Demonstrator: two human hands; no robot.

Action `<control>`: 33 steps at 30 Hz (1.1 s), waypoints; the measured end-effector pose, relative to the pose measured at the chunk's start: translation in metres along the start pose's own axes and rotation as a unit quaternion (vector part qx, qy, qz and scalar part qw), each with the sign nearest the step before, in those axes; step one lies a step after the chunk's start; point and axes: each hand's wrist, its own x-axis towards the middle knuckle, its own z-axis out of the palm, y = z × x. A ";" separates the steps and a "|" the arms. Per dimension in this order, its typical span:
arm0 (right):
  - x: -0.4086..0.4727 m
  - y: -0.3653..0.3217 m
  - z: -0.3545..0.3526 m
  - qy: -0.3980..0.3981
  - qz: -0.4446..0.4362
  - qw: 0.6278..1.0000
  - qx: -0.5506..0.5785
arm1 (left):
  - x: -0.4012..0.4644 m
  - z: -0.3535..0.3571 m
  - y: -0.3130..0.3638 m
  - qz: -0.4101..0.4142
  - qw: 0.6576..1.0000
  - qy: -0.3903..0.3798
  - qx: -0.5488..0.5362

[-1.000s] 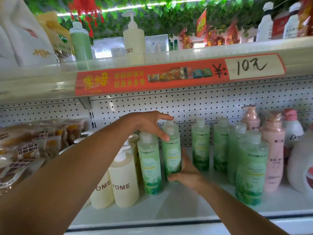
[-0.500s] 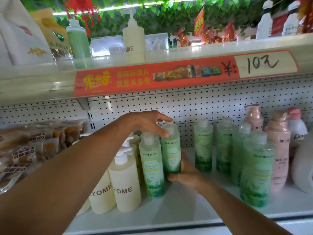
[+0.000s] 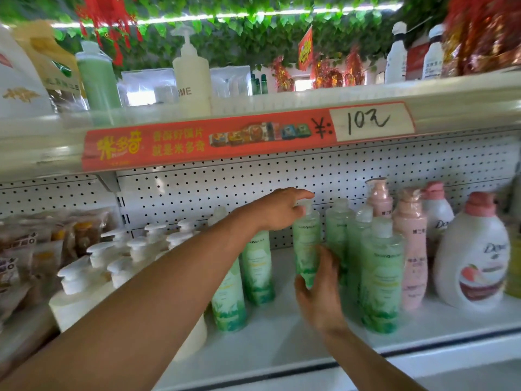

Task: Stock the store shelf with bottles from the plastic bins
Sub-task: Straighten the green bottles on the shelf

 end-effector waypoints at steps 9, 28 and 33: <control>0.021 0.011 0.007 -0.082 0.106 0.991 -0.021 | 0.025 0.014 0.005 -0.045 0.997 0.065 0.011; -0.026 -0.003 -0.018 -0.156 0.067 0.985 -0.027 | -0.075 -0.005 -0.003 0.012 0.995 0.093 0.017; -0.035 -0.016 -0.006 -0.163 0.059 0.985 -0.004 | -0.105 -0.014 -0.025 0.009 0.995 0.066 0.071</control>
